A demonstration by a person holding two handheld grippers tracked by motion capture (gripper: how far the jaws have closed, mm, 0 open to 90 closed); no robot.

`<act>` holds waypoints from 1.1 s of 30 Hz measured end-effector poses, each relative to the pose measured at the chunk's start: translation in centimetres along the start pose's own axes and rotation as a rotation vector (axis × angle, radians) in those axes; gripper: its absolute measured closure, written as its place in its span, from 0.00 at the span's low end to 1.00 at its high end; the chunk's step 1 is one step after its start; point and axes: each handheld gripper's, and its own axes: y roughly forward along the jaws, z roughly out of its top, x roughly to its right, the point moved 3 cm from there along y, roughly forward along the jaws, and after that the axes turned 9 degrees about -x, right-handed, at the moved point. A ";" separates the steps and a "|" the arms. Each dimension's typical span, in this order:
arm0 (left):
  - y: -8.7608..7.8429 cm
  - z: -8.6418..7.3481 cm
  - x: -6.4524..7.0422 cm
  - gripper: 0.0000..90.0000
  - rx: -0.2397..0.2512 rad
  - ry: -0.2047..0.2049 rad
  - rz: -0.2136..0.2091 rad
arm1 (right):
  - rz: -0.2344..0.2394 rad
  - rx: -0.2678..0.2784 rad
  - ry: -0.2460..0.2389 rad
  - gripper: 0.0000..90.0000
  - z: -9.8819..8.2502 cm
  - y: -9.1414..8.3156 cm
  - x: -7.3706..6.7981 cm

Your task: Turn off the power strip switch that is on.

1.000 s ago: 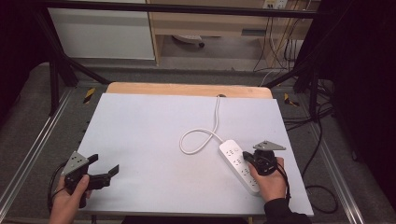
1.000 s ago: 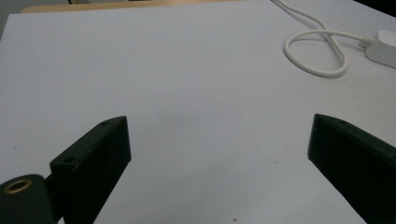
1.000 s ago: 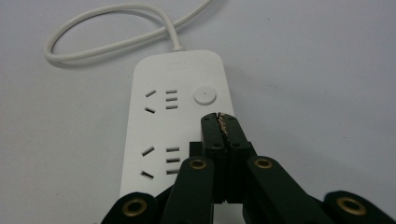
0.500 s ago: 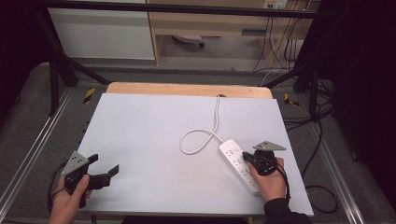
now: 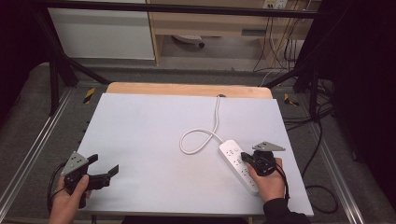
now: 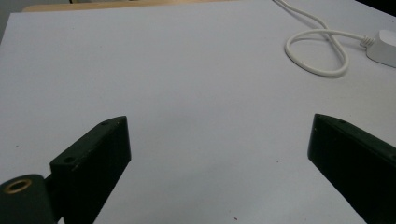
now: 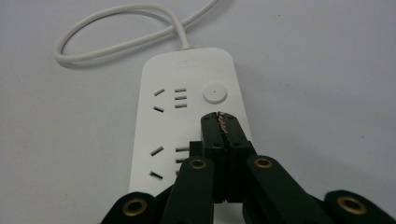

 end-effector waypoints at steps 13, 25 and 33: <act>0.0 0.0 0.0 0.06 -0.001 0.001 0.002 | 0.011 0.016 0.026 1.00 -0.2 -0.1 0.6; 0.0 0.0 0.0 0.06 -0.001 0.003 0.001 | 0.050 0.028 0.027 1.00 -0.3 0.0 1.1; 0.0 0.0 0.1 0.06 -0.004 0.005 -0.003 | 0.053 0.031 0.037 1.00 -0.4 0.0 1.0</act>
